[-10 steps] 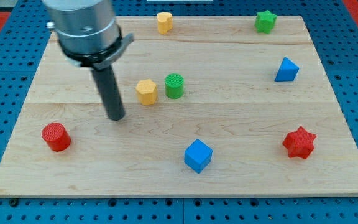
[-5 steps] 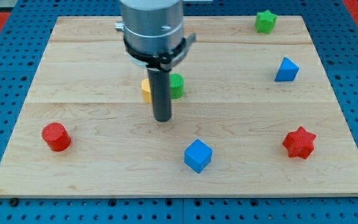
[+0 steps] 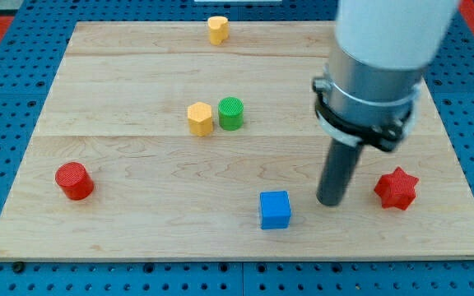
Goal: Place blue cube diagonal to the yellow hexagon
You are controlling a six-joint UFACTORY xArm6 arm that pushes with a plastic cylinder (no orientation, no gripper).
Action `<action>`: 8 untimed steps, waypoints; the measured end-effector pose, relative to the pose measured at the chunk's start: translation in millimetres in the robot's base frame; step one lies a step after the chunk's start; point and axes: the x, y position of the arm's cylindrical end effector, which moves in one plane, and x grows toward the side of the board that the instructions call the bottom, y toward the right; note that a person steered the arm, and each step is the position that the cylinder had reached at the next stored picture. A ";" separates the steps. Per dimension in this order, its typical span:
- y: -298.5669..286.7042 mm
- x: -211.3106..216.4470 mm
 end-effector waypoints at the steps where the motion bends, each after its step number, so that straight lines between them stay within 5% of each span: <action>1: -3.2 38.7; 3: -123.1 4.0; 8: -106.5 1.9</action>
